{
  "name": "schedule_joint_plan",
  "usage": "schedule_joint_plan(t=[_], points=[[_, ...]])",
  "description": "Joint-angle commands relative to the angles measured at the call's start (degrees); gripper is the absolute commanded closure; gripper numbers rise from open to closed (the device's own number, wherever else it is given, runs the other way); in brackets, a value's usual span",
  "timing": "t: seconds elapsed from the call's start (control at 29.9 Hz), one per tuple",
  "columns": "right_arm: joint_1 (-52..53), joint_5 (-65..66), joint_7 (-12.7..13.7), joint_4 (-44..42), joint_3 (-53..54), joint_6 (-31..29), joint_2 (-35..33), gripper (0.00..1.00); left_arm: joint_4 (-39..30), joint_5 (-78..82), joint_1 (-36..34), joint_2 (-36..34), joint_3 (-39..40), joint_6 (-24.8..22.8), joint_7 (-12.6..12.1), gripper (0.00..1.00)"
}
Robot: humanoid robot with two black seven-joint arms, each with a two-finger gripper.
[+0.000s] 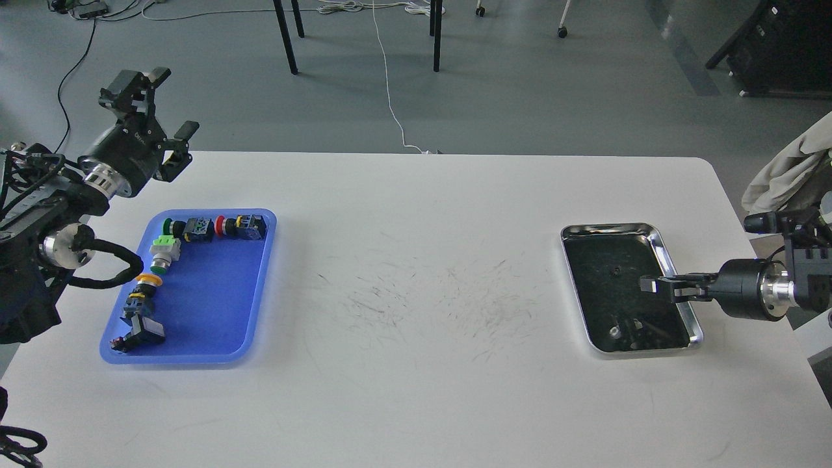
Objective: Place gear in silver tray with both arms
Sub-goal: 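Carry the black gear into the silver tray and open the right gripper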
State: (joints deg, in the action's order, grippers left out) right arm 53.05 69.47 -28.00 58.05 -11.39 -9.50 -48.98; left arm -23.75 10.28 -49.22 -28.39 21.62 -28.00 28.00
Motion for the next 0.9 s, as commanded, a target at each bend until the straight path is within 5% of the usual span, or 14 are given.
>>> schedule_joint_plan(t=[0.0,0.27,0.87], points=[[-1.2,-7.7,0.0,-1.7,0.4,0.4,2.1,0.99,-0.2,-0.1,0.0,-0.3,0.0,0.0,0.0,0.02],[-6.5,-17.0,0.0,-2.2,1.5,1.1,6.4,0.99,-0.1,-0.1,-0.1,-0.6,0.1,0.0,0.0,0.02],[-7.0,-16.5,0.0,-2.6,0.3,-3.9,5.0,0.97,-0.1,-0.1,-0.1,-0.4,0.1,0.0,0.0,0.02]])
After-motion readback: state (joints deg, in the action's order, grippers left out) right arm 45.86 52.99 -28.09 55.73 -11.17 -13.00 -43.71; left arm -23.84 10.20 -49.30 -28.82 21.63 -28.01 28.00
